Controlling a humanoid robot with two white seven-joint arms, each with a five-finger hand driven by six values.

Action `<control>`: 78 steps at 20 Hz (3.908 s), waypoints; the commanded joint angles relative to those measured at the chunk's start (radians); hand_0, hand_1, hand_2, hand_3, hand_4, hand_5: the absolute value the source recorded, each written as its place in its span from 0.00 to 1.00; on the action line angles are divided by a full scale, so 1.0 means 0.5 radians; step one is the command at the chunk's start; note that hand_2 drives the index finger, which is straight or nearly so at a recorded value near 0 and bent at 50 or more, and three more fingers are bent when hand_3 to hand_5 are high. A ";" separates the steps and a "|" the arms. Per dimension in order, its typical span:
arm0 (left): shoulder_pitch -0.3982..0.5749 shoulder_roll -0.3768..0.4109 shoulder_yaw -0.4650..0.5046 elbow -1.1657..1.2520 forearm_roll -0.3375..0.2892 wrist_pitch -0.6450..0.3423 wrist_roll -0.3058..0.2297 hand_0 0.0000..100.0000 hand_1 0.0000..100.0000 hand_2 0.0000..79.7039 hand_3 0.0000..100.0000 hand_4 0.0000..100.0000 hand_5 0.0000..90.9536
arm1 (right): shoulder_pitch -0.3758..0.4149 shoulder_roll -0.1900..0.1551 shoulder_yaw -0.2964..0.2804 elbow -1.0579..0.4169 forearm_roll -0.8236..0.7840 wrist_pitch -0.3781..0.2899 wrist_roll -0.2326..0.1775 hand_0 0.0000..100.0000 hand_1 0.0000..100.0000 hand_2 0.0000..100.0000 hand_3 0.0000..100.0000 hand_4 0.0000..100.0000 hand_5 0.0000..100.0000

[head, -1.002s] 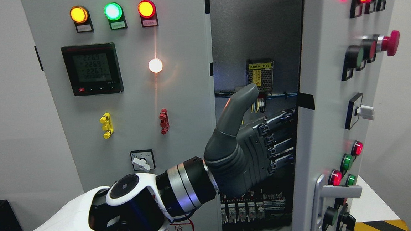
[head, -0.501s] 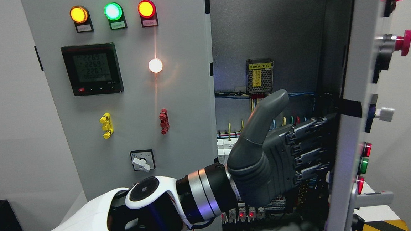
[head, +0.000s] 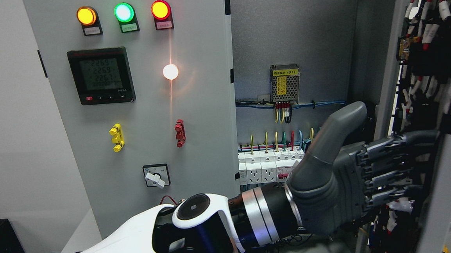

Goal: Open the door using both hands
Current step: 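Push the door's inner edge outward with the left hand, swinging it wide, then withdraw the left hand down and out of the cabinet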

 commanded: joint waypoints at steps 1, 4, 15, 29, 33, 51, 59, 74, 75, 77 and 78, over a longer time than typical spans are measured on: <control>-0.051 -0.348 -0.070 0.187 -0.008 0.001 0.003 0.00 0.00 0.00 0.00 0.00 0.00 | 0.000 -0.001 -0.003 0.000 0.000 0.001 -0.001 0.19 0.00 0.00 0.00 0.00 0.00; -0.091 -0.434 -0.091 0.264 -0.008 0.001 0.003 0.00 0.00 0.00 0.00 0.00 0.00 | 0.000 -0.001 -0.003 0.000 0.000 0.001 -0.001 0.19 0.00 0.00 0.00 0.00 0.00; -0.204 -0.728 -0.116 0.570 -0.008 0.001 0.003 0.00 0.00 0.00 0.00 0.00 0.00 | 0.000 -0.001 -0.003 0.000 0.000 0.001 -0.001 0.19 0.00 0.00 0.00 0.00 0.00; -0.260 -0.906 -0.137 0.841 -0.011 0.035 0.000 0.00 0.00 0.00 0.00 0.00 0.00 | 0.000 -0.001 -0.003 0.000 0.000 0.001 -0.001 0.19 0.00 0.00 0.00 0.00 0.00; -0.287 -0.919 -0.156 0.896 -0.011 0.031 0.003 0.00 0.00 0.00 0.00 0.00 0.00 | 0.000 -0.001 -0.003 0.000 0.000 0.001 -0.001 0.19 0.00 0.00 0.00 0.00 0.00; -0.287 -0.551 -0.156 0.476 -0.002 0.028 0.003 0.00 0.00 0.00 0.00 0.00 0.00 | 0.000 -0.001 -0.003 0.000 0.000 0.001 -0.001 0.19 0.00 0.00 0.00 0.00 0.00; -0.122 -0.122 -0.110 0.038 -0.002 0.028 0.003 0.00 0.00 0.00 0.00 0.00 0.00 | 0.000 -0.001 -0.003 0.000 0.000 0.001 -0.001 0.19 0.00 0.00 0.00 0.00 0.00; 0.593 0.624 0.298 -0.291 -0.008 0.090 0.003 0.00 0.00 0.00 0.00 0.00 0.00 | 0.000 -0.001 -0.003 0.000 0.000 0.001 -0.001 0.19 0.00 0.00 0.00 0.00 0.00; 0.657 0.646 0.301 -0.291 -0.008 0.090 0.003 0.00 0.00 0.00 0.00 0.00 0.00 | 0.000 -0.001 -0.003 0.000 0.000 0.001 -0.001 0.19 0.00 0.00 0.00 0.00 0.00; 0.761 0.701 0.302 -0.291 -0.008 0.090 0.003 0.00 0.00 0.00 0.00 0.00 0.00 | 0.000 -0.001 -0.003 0.000 0.000 0.001 -0.001 0.19 0.00 0.00 0.00 0.00 0.00; 0.820 0.732 0.305 -0.291 -0.008 0.087 0.003 0.00 0.00 0.00 0.00 0.00 0.00 | 0.000 -0.001 -0.003 0.000 0.000 0.001 -0.001 0.19 0.00 0.00 0.00 0.00 0.00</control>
